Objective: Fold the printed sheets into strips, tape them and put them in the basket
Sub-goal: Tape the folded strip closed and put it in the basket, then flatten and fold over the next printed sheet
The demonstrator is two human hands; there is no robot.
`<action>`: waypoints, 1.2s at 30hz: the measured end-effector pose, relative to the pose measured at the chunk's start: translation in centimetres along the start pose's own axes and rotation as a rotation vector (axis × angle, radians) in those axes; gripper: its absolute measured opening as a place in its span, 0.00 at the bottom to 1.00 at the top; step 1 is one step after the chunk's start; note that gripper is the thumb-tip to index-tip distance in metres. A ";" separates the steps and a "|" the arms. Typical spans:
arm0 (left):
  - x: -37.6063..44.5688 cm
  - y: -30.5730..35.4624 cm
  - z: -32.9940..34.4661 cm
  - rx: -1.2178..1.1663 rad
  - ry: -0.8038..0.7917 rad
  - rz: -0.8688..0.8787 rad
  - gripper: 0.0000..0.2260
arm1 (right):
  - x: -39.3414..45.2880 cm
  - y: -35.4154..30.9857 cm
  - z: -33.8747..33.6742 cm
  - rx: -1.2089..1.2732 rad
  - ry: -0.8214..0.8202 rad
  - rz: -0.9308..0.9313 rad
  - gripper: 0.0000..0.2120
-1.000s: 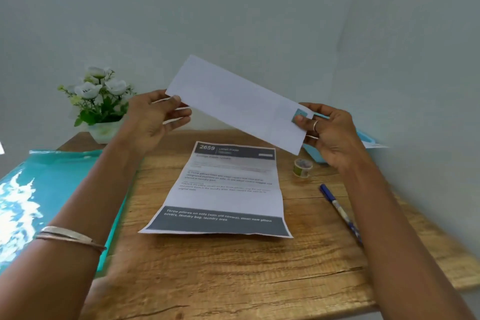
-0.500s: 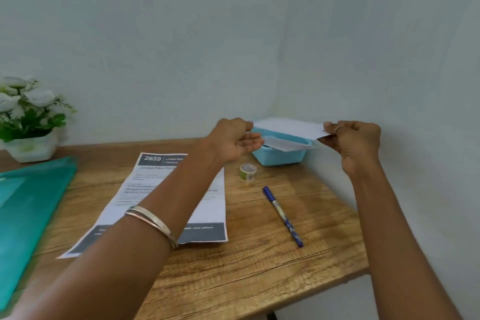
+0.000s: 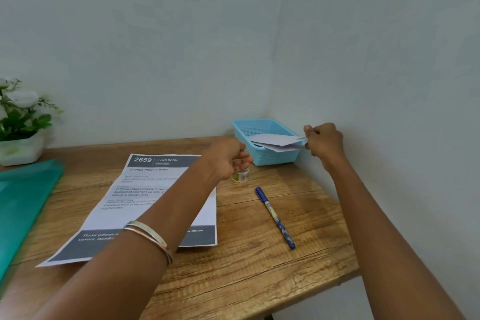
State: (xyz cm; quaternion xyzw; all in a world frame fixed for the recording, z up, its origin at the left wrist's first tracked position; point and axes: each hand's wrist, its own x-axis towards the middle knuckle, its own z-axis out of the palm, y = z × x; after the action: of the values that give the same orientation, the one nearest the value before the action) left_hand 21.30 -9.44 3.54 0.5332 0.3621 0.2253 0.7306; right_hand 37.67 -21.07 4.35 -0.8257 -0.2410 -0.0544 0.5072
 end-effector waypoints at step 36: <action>-1.7 -1.4 -24.3 0.970 0.504 0.353 0.04 | -10.9 -8.4 16.9 -0.519 -0.595 -0.320 0.21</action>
State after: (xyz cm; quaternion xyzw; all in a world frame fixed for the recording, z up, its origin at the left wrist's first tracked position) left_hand 1.46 3.87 -1.46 0.7894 0.4928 0.2721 0.2449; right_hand 21.63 -7.11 -0.58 -0.8578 -0.4803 0.0495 0.1761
